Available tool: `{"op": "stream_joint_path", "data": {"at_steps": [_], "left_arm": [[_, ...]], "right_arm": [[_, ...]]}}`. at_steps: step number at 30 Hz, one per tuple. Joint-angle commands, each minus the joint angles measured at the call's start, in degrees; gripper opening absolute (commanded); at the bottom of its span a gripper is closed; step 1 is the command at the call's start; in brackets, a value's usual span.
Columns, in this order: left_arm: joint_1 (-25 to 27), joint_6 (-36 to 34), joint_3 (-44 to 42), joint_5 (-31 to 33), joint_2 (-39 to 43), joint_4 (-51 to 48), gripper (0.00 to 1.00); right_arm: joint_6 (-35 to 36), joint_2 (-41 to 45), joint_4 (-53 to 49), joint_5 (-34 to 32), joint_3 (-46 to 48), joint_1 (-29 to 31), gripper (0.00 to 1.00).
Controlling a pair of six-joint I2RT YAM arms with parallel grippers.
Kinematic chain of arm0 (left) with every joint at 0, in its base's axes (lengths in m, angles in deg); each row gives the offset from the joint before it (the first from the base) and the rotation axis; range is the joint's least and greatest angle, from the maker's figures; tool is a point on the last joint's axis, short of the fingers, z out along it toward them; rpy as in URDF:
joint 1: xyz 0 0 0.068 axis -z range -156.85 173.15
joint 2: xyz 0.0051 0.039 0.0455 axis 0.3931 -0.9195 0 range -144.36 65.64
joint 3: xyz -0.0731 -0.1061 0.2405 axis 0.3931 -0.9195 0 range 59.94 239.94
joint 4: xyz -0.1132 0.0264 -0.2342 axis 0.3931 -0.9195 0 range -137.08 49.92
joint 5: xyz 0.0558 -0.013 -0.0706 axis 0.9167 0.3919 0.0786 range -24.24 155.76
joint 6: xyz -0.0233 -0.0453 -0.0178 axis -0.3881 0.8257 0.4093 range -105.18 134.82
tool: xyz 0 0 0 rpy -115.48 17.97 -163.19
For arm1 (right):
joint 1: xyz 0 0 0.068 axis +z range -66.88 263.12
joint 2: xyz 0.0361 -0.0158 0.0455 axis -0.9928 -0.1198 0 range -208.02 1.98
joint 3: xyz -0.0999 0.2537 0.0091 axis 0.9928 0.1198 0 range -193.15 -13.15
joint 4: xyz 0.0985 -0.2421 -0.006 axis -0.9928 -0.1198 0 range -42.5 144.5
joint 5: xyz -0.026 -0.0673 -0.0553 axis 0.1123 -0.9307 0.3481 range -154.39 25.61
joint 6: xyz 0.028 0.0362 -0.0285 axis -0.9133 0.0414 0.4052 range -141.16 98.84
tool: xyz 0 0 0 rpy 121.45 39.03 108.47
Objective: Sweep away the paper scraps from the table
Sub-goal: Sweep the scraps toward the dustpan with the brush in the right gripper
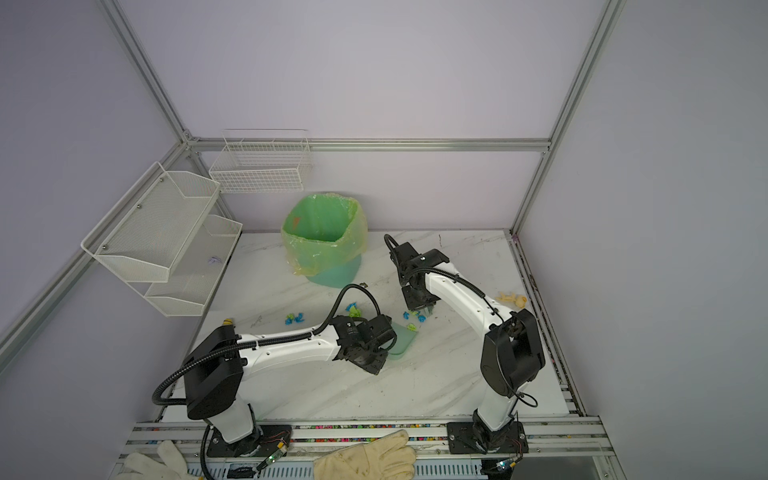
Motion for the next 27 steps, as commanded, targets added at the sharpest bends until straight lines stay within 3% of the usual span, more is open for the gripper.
{"op": "stream_joint_path", "data": {"at_steps": [1, 27], "left_arm": [[0.23, -2.25, 5.42, 1.51, -0.78, -2.45, 0.0], [0.27, -4.35, 8.85, 2.81, -4.41, -4.08, 0.0]], "right_arm": [[1.17, -1.3, -1.56, 2.09, -0.87, 0.43, 0.0], [1.24, 2.22, -1.96, 11.39, 2.89, 3.17, 0.0]]}}
